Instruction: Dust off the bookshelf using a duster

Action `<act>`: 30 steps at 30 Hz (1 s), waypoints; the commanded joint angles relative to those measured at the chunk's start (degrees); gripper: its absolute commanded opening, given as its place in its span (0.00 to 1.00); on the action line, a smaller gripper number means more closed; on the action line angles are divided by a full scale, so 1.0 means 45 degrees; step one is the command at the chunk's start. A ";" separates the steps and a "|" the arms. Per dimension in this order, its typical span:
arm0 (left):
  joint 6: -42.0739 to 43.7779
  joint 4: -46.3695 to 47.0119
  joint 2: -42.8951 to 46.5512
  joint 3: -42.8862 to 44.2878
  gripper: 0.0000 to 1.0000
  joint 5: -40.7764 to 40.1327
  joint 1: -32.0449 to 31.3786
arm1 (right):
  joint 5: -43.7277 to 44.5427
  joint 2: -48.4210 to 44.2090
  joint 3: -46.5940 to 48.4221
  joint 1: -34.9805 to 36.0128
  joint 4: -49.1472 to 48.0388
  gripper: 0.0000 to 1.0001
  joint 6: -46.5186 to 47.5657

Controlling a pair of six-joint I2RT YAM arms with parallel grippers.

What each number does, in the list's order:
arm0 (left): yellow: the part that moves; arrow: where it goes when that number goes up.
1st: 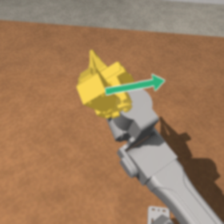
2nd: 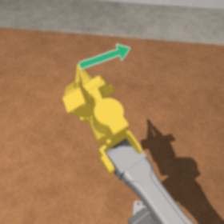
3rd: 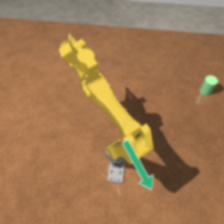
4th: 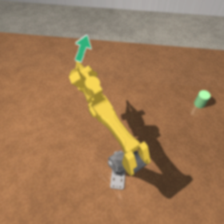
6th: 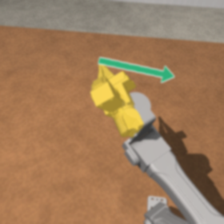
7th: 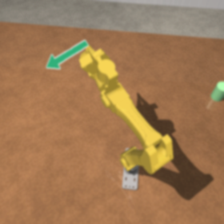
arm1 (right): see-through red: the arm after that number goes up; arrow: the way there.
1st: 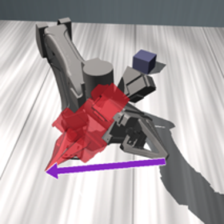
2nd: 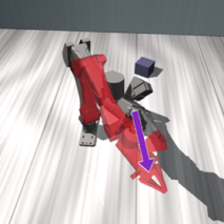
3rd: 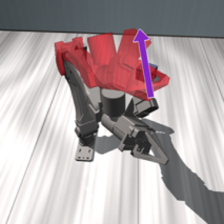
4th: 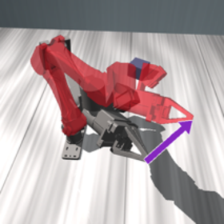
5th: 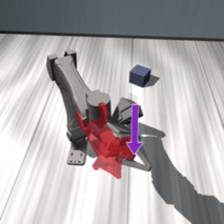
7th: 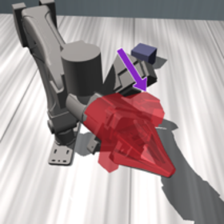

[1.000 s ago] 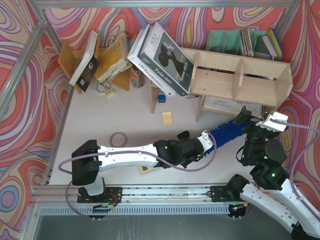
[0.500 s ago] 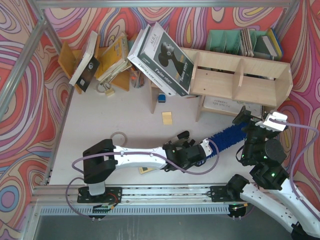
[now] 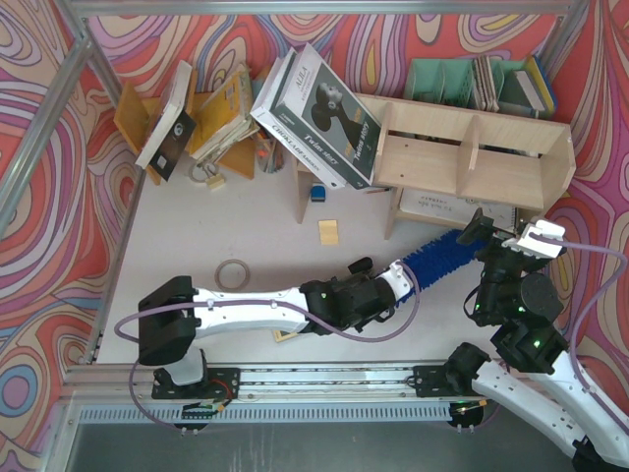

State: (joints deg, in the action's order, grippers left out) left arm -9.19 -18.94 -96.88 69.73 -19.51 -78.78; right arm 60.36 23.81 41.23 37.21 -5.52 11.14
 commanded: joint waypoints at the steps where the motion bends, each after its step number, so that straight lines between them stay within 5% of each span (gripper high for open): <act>1: -0.0003 0.1372 0.0452 0.0195 0.00 0.0311 -0.0069 | -0.0010 -0.0023 0.0027 -0.0005 -0.0248 0.89 -0.0033; 11: -0.0881 0.1522 -0.0374 0.0039 0.00 -0.0454 0.0142 | -0.0072 -0.0083 0.0060 -0.0017 0.0011 0.88 -0.0311; 19: -0.2433 0.1514 0.1144 -0.1384 0.00 -0.2949 0.0199 | -0.0037 -0.0135 0.0056 -0.0025 0.0076 0.89 -0.0345; 30: -0.5148 -0.0700 0.3441 -0.3231 0.00 -0.2903 0.0176 | -0.0024 -0.0214 0.0034 -0.0049 0.0009 0.89 -0.0346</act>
State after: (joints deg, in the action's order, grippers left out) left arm -24.77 -21.54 -84.88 57.34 -28.97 -78.39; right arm 59.99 23.31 41.23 37.15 -5.08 10.07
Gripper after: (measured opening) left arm 0.343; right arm 0.885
